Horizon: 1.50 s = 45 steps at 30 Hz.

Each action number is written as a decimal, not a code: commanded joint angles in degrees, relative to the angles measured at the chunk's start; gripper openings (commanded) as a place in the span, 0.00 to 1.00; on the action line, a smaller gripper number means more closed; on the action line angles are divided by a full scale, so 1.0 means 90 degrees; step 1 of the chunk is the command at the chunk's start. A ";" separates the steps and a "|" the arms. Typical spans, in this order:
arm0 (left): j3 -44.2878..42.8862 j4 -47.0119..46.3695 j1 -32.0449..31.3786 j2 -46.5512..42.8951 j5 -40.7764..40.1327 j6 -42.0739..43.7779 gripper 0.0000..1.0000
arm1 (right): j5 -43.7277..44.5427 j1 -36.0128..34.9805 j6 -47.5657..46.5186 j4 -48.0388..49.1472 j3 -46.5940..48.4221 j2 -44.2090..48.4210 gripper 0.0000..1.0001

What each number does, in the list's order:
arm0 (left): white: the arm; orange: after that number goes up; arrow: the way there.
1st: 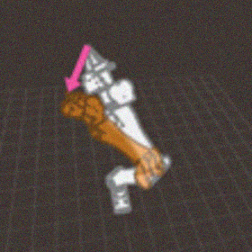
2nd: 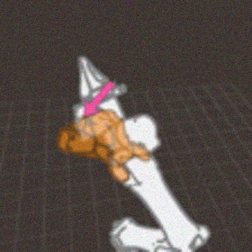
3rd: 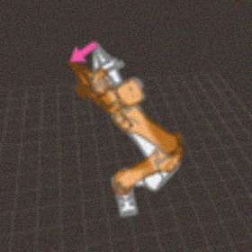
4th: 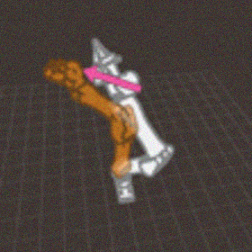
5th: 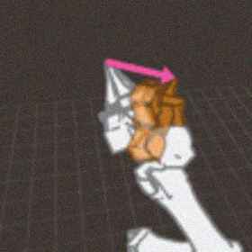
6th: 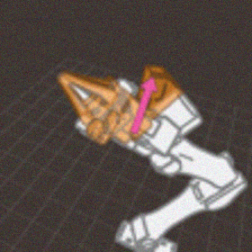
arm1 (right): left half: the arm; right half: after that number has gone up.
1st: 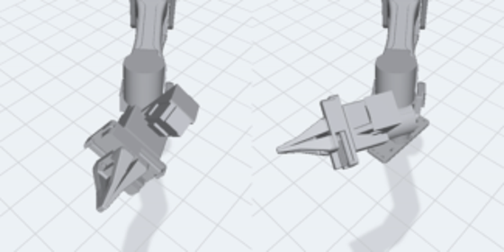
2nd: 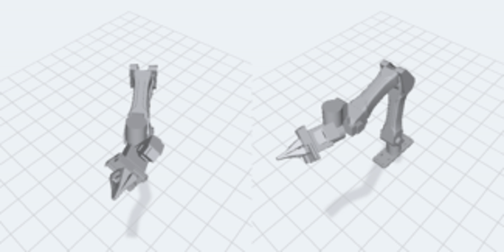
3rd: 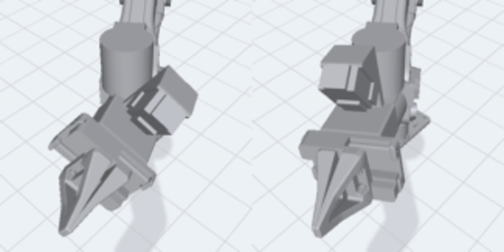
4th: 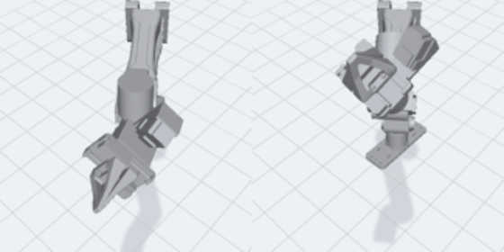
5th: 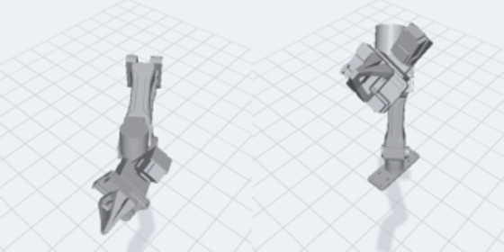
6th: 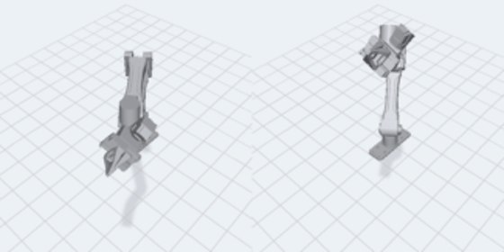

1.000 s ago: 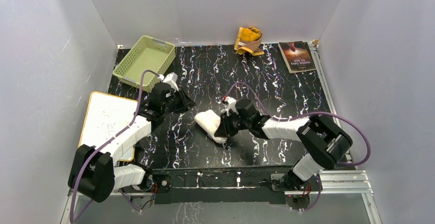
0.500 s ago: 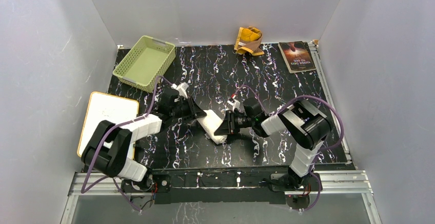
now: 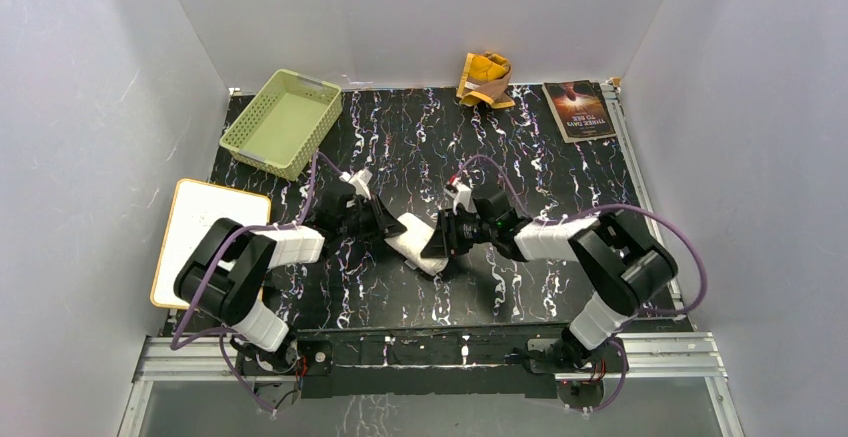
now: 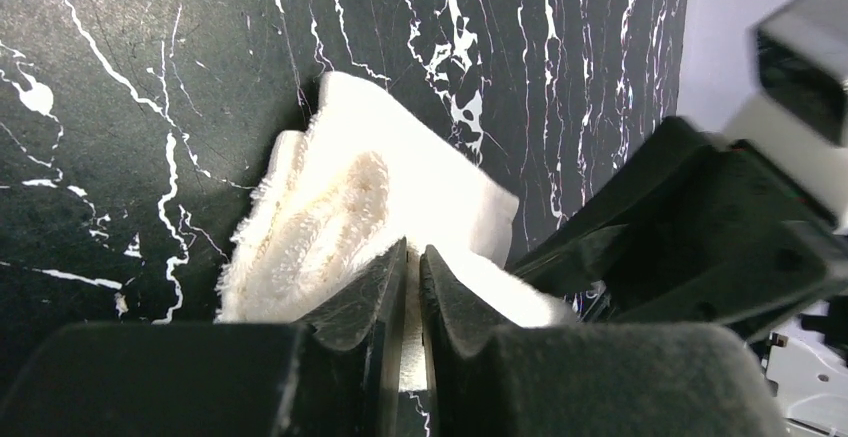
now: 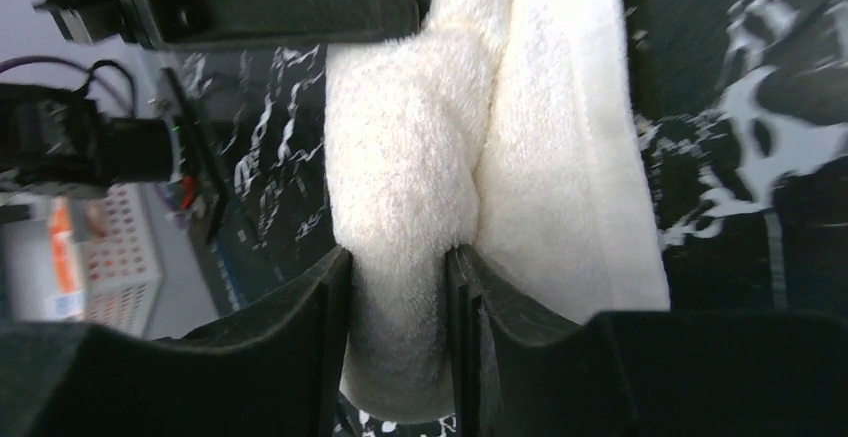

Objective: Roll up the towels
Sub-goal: Roll the towel at the center of the board.

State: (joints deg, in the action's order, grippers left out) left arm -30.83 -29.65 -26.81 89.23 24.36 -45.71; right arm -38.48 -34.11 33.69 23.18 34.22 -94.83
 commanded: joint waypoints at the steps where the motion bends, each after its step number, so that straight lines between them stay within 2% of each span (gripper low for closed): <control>1: 0.0237 0.0210 -0.0121 0.0259 -0.0256 0.0236 0.10 | 0.1999 -0.0162 -0.1690 -0.1861 0.0824 0.0777 0.37; 5: 0.0130 0.0187 -0.0231 0.0407 -0.0326 0.0234 0.10 | 0.3352 -0.0555 -0.2484 -0.2453 0.1144 0.1121 0.43; 10: -0.0082 0.0281 -0.0358 0.0610 -0.0419 0.0286 0.10 | 0.4636 -0.1337 -0.3291 -0.2507 0.1204 0.1505 0.49; 15: -0.0194 0.0435 -0.0387 0.0718 -0.0467 0.0354 0.10 | 0.5617 -0.2339 -0.4053 -0.2589 0.1250 0.1610 0.46; 23: -0.0465 0.0941 -0.0388 0.0850 -0.0597 0.0585 0.10 | 0.6163 -0.3030 -0.4207 -0.2887 0.1354 0.1023 0.44; 28: -0.0577 0.1120 -0.0389 0.0871 -0.0598 0.0690 0.10 | 0.6453 -0.3099 -0.4226 -0.3032 0.1459 0.0585 0.42; 30: -0.0612 0.1166 -0.0383 0.0890 -0.0563 0.0722 0.10 | 0.6674 -0.3177 -0.4250 -0.3162 0.1569 0.0368 0.39; 33: -0.0691 0.1244 -0.0390 0.0989 -0.0485 0.0784 0.11 | 0.7101 -0.3276 -0.4214 -0.3405 0.1774 0.0031 0.27; 35: -0.0719 0.1218 -0.0381 0.1015 -0.0408 0.0780 0.11 | 0.7423 -0.3292 -0.4123 -0.3568 0.1895 -0.0185 0.22; 39: -0.0805 0.1336 -0.0344 0.0913 -0.0359 0.0835 0.11 | 0.7816 -0.3300 -0.3880 -0.3703 0.2012 -0.0364 0.02; 43: -0.0697 0.1555 0.0111 0.0121 -0.0188 0.0796 0.15 | 0.7212 -0.3295 -0.3580 -0.3510 0.1936 0.0015 0.00; 45: -0.0632 0.1840 0.0461 -0.0563 -0.0141 0.0811 0.22 | 0.6545 -0.3297 -0.3329 -0.3447 0.1973 0.0241 0.00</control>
State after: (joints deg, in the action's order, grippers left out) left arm -38.52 -23.05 -27.88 93.32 23.62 -40.60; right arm 28.08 -64.40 -1.63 -7.40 51.94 -95.72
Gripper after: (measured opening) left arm 0.160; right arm 0.053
